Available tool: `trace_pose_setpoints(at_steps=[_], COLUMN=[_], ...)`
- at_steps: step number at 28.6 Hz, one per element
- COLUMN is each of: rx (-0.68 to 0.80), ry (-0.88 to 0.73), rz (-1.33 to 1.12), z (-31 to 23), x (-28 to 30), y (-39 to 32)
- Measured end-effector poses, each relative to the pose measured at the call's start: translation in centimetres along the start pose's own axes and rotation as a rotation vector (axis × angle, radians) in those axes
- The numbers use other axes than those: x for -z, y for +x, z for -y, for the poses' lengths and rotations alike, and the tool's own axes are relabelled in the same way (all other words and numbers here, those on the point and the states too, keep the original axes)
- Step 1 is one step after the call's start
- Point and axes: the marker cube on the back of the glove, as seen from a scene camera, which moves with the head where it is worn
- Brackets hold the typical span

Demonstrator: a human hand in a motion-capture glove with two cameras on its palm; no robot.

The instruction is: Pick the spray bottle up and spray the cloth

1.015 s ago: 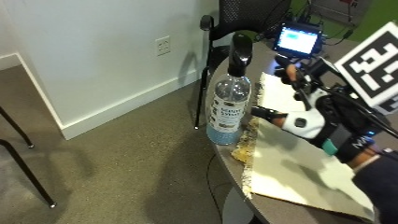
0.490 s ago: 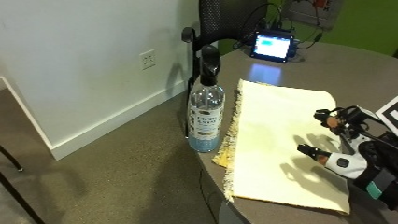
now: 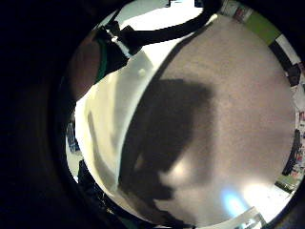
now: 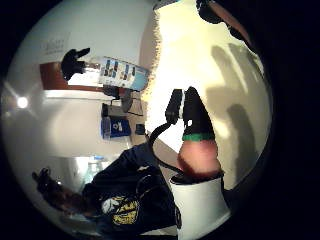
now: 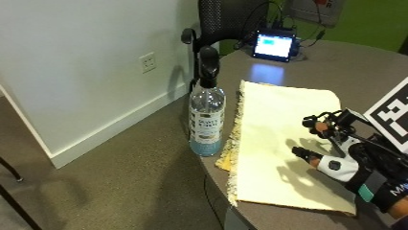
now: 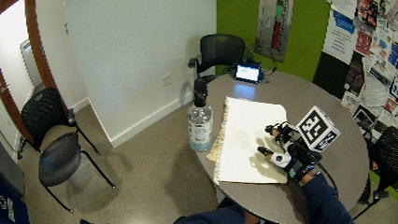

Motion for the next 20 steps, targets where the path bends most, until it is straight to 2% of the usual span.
trace_pose_setpoints(at_steps=[14,17,20], rx=[0.052,0.112,0.221], ry=[-0.007,0.008,0.045], rz=[0.015,-0.005,-0.028], z=[0.6,1.7,3.4], x=[0.8,2.3,5.2], y=[-1.9,-3.1,-7.3])
